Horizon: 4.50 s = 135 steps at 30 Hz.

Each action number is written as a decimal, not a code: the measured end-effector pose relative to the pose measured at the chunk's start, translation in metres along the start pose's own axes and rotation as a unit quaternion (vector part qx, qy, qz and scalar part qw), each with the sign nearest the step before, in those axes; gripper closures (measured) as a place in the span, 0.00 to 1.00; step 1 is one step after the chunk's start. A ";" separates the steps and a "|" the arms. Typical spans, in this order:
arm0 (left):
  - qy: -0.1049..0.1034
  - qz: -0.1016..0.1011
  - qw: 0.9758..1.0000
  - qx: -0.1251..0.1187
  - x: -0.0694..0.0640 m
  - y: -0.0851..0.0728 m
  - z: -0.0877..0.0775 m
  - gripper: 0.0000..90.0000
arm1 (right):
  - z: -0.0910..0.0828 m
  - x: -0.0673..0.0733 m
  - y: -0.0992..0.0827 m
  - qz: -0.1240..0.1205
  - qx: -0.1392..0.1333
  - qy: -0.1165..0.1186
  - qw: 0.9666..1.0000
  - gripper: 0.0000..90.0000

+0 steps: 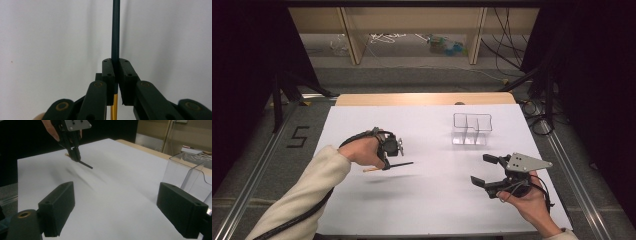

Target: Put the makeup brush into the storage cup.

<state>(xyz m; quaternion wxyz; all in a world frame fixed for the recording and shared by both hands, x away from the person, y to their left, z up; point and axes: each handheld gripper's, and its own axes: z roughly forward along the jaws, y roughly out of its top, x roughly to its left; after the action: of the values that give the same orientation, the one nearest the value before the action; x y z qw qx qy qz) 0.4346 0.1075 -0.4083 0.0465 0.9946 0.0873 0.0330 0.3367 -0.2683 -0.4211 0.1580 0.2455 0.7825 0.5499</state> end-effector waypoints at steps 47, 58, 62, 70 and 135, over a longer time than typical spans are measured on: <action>0.008 0.060 0.998 -0.033 -0.053 0.028 -0.029 0.93 | 0.010 0.005 -0.001 0.001 0.001 0.024 1.000 0.18; 0.007 0.077 0.996 -0.033 -0.061 0.039 -0.030 0.93 | 0.013 0.006 0.000 0.003 0.005 0.029 1.000 0.18; 0.006 0.083 0.996 -0.034 -0.064 0.043 -0.029 0.93 | 0.014 0.007 0.000 0.002 0.002 0.032 0.999 0.18; 0.005 0.096 0.995 -0.034 -0.070 0.051 -0.030 0.93 | 0.017 0.009 0.001 -0.003 0.005 0.036 0.999 0.18; 0.004 0.147 0.987 -0.059 -0.091 0.093 -0.041 0.92 | 0.048 0.034 0.003 -0.011 0.027 0.087 0.996 0.23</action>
<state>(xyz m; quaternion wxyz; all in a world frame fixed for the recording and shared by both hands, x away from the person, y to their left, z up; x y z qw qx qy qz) 0.3585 0.0038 -0.3636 0.0990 0.9920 -0.0618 0.0487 0.3341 -0.2112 -0.4343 0.0887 0.1925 0.8103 0.5464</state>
